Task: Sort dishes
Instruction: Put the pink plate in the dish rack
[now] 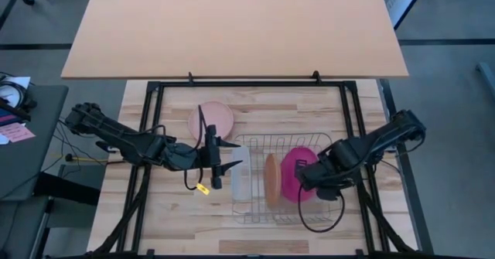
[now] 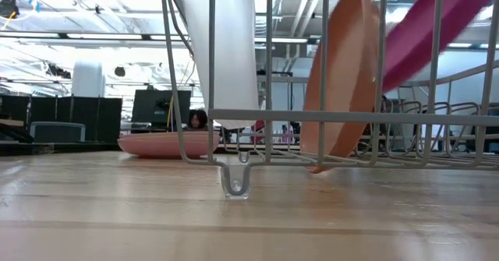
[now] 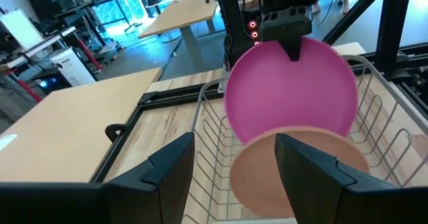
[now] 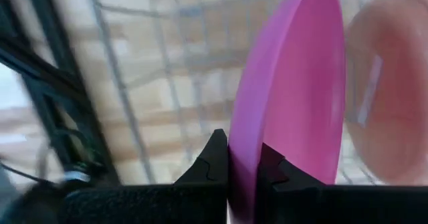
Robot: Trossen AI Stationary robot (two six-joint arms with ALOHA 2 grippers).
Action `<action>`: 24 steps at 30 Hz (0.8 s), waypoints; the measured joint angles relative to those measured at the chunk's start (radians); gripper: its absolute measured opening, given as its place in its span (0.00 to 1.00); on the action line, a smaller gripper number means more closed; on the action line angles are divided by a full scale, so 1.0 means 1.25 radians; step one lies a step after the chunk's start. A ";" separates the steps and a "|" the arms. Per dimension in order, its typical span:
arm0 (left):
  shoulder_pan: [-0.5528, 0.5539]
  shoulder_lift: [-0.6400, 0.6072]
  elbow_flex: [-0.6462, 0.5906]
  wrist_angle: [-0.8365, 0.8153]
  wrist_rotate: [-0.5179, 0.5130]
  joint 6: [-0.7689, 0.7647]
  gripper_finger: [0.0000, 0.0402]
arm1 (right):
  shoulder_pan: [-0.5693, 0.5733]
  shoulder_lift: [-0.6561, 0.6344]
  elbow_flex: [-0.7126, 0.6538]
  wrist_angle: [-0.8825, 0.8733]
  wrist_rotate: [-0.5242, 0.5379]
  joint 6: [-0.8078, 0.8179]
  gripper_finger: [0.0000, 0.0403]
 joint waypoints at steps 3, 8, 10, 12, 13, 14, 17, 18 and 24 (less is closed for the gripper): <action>0.000 0.000 0.000 -0.011 0.000 -0.006 0.50 | -0.003 0.001 0.000 0.002 -0.043 0.015 0.05; 0.000 0.000 0.000 -0.016 0.000 -0.008 0.50 | -0.003 0.000 0.000 0.000 -0.049 0.034 0.05; 0.000 0.000 0.000 -0.018 0.000 -0.014 0.50 | -0.008 0.000 0.000 0.001 -0.050 0.040 0.05; 0.000 0.000 0.000 -0.022 0.000 -0.019 0.50 | -0.010 0.000 0.000 0.001 -0.048 0.041 0.05; 0.000 0.000 0.000 -0.026 0.000 -0.023 0.50 | -0.009 0.000 0.000 0.000 -0.046 0.045 0.05; 0.000 0.000 0.000 -0.029 0.000 -0.028 0.50 | -0.008 0.000 0.000 -0.001 -0.043 0.055 0.05; 0.000 0.000 0.000 -0.029 0.000 -0.038 0.50 | 0.004 0.000 -0.001 0.001 -0.033 0.073 0.04; 0.000 0.000 0.000 -0.029 0.000 -0.039 0.50 | 0.007 0.000 -0.003 0.000 -0.033 0.077 0.04; 0.000 0.000 0.000 -0.028 0.000 -0.041 0.50 | 0.028 0.000 -0.005 0.000 -0.030 0.084 0.04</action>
